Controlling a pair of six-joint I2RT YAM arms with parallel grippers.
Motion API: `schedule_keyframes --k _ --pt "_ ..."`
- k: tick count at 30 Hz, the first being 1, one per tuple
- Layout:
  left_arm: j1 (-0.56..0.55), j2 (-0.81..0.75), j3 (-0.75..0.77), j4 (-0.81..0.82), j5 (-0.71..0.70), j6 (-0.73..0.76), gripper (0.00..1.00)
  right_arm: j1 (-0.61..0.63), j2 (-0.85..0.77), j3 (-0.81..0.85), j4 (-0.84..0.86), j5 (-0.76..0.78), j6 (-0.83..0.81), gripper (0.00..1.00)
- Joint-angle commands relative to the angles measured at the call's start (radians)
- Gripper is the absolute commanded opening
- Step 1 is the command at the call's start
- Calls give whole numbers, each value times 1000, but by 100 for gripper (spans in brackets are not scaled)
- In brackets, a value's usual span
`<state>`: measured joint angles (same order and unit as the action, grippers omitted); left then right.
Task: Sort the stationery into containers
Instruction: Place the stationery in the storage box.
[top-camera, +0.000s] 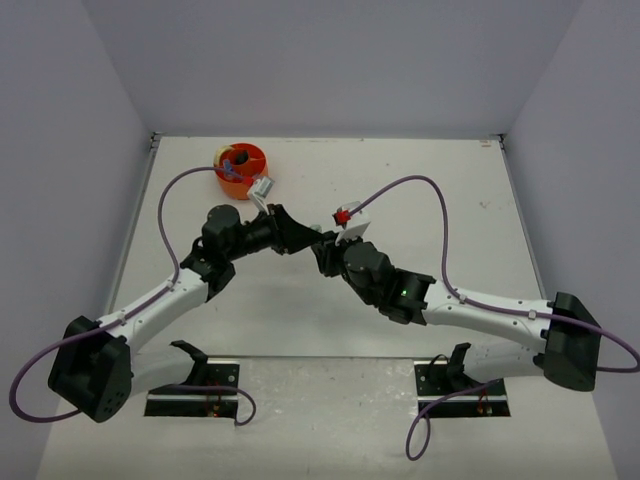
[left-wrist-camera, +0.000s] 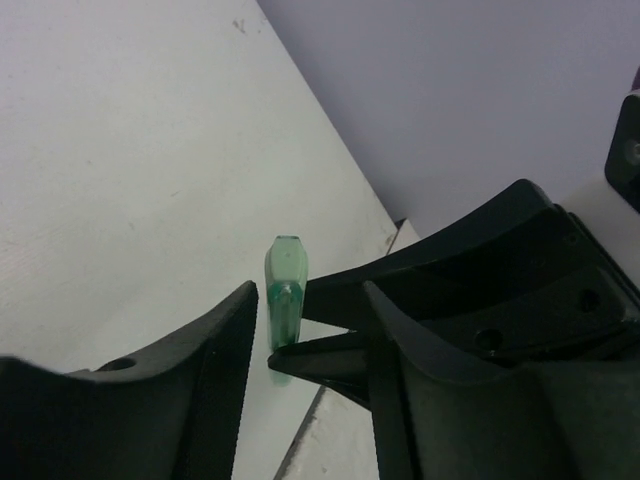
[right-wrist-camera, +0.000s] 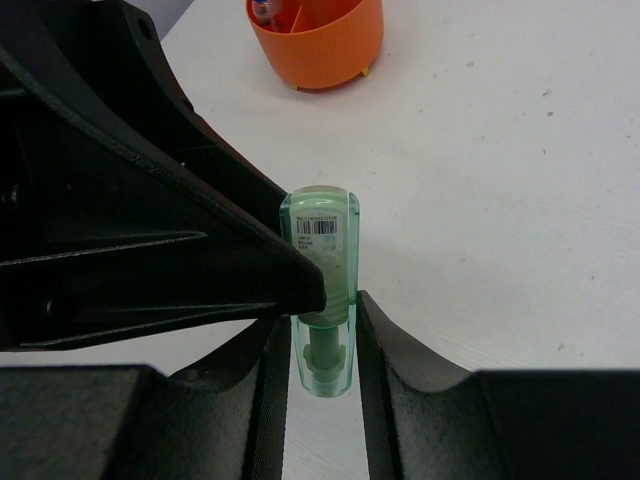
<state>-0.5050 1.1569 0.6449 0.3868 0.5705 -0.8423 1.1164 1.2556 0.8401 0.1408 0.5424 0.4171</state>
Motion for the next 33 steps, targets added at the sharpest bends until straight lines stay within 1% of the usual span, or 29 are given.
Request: schedule_keyframes --k 1,2,4,5,6,7,8,10,11,12,14,15,16,17,19,20,22,23,24,26,28,29,31,33 --pt "-15 14 -2 120 43 -37 35 2 -25 -8 65 49 -17 0" --pt "-17 18 1 126 48 -37 30 2 -25 -4 68 47 -20 0" --pt "-18 25 2 137 53 -37 12 2 -28 0 73 27 -28 0" --pt "-18 28 2 149 60 -36 6 2 -29 0 76 22 -29 0" --pt "-18 30 2 165 69 -34 1 2 -31 -1 79 19 -30 0" --pt "-18 30 4 175 73 -28 0 1 -34 -5 81 15 -34 1" --pt "-18 30 7 180 72 -15 0 0 -37 -10 82 11 -39 4" --pt "-18 26 30 164 50 45 0 2 -49 -24 86 4 -44 32" --pt "-18 26 47 96 -4 77 0 2 -68 -45 88 4 -44 60" --pt "-18 27 91 5 -85 148 0 2 -79 -65 83 19 -41 71" --pt "-18 30 145 -63 -155 256 0 1 -104 -84 58 37 -27 85" --pt "-18 35 198 -158 -284 319 0 0 -131 -103 24 88 -5 95" --pt "-17 40 228 -209 -397 360 0 0 -154 -117 0 129 11 99" --pt "-12 49 246 -221 -537 398 0 -1 -189 -129 -20 170 20 99" --pt "-8 71 277 -220 -721 459 0 -1 -242 -153 -68 206 32 99" --pt "1 103 303 -197 -826 524 0 -1 -286 -175 -90 214 41 99" --pt "36 168 368 -149 -931 639 0 -2 -345 -209 -108 215 57 99" --pt "58 205 408 -130 -933 679 0 -2 -375 -222 -123 217 65 99" --pt "73 249 441 -112 -903 702 0 -3 -407 -232 -137 220 72 99" --pt "163 338 479 -58 -793 769 0 -3 -482 -252 -183 236 91 99" --pt "246 418 516 -7 -698 808 0 -3 -532 -275 -190 240 91 99" --pt "271 460 544 17 -619 837 0 -3 -564 -290 -190 236 91 99" --pt "292 530 609 -6 -504 903 0 -3 -623 -313 -188 218 81 99" --pt "300 578 641 -14 -416 960 0 -3 -649 -322 -198 223 73 99"
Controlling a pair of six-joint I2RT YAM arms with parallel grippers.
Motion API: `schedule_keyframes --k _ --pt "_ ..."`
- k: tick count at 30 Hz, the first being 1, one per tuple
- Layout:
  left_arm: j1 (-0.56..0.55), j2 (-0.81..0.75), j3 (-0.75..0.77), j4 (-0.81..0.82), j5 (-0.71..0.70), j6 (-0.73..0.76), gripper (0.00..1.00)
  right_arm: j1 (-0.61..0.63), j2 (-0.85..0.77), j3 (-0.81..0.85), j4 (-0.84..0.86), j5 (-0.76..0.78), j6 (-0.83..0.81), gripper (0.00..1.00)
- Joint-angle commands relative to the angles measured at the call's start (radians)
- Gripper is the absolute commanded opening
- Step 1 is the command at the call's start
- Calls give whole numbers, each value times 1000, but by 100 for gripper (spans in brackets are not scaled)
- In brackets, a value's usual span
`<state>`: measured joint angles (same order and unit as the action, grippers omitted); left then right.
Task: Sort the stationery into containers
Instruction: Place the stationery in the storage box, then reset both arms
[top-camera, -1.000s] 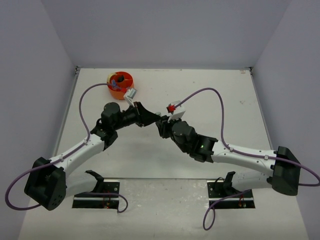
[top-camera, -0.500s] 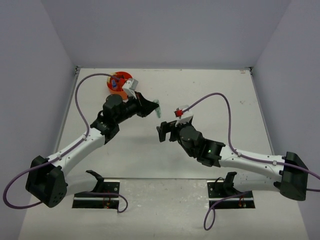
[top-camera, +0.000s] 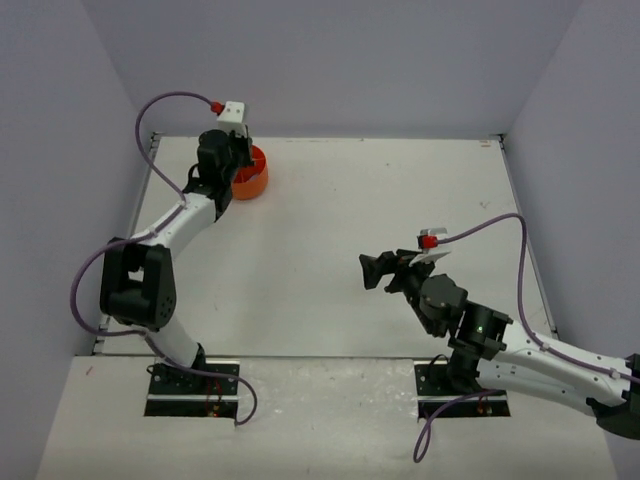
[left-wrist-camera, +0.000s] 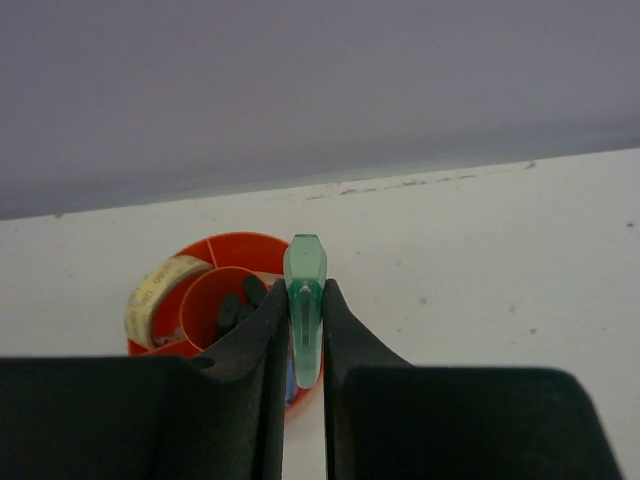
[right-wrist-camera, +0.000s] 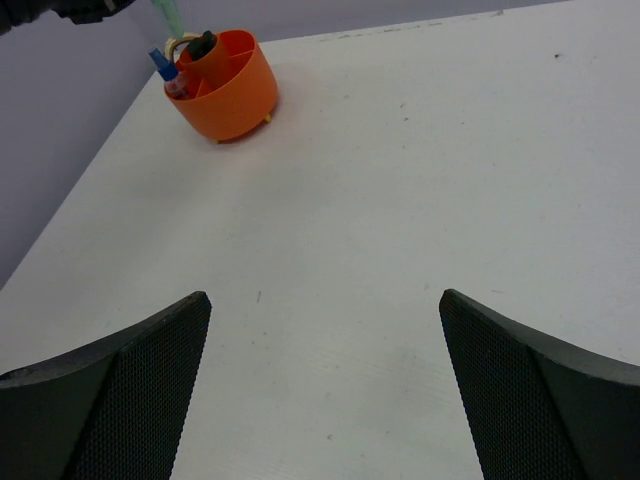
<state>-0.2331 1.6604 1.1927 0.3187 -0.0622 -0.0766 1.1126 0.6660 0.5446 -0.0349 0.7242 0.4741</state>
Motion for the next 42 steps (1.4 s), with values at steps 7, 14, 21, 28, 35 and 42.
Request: schedule_keyframes --k 7,14,21,28,35,42 --pt "53 157 100 72 299 269 0 0 -75 -18 -57 6 12 99" --pt "65 214 69 83 279 290 0 0 -63 -12 -57 -18 -1 99" --pt "85 209 46 100 283 278 2 -1 -50 -14 -46 -35 -7 99" --pt "87 185 29 103 282 274 29 0 -39 -15 -38 -52 -5 99" --pt "87 102 -21 135 284 252 38 0 -46 -24 -28 -60 -8 99" --pt "84 -158 63 48 207 46 64 0 -21 3 -44 -58 -5 99"
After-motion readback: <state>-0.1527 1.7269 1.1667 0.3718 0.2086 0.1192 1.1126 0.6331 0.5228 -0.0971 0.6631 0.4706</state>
